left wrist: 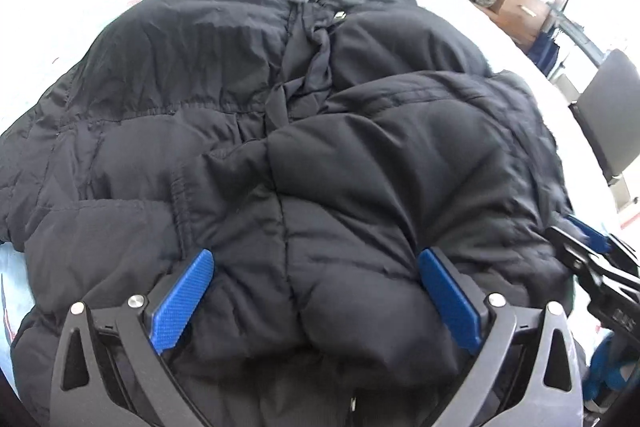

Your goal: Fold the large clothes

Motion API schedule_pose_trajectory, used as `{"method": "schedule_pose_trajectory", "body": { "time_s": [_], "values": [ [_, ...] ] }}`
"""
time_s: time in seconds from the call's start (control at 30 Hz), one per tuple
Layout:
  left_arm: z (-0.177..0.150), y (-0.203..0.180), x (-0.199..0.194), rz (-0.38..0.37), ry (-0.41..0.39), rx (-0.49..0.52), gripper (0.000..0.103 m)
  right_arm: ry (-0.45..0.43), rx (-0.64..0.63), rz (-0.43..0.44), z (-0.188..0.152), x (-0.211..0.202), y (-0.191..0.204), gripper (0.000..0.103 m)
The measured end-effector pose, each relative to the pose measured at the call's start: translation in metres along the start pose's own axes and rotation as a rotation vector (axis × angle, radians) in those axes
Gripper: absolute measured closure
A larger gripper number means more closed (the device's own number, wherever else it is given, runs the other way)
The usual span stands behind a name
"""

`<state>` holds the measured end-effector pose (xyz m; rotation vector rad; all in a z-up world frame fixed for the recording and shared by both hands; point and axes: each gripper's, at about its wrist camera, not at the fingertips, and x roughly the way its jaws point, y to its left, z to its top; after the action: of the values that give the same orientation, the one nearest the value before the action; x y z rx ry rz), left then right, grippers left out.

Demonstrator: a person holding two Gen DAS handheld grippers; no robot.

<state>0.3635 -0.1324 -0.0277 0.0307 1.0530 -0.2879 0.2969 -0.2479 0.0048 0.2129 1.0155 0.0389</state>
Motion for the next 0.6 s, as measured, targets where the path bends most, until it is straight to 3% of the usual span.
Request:
{"method": "schedule_pose_trajectory", "body": {
  "time_s": [0.2,0.4,0.6],
  "values": [
    [-0.016,0.050,-0.061,-0.049,-0.076,-0.067,0.000,-0.033,0.021,-0.009,-0.008,-0.035,0.016,0.037],
    [-0.041,0.155,-0.111,-0.022,-0.117,-0.216,0.000,-0.099,0.056,-0.005,-0.025,-0.076,0.039,0.037],
    [-0.074,0.274,-0.125,0.032,-0.127,-0.413,0.000,-0.126,0.090,-0.027,-0.040,-0.094,0.058,0.037]
  ]
}}
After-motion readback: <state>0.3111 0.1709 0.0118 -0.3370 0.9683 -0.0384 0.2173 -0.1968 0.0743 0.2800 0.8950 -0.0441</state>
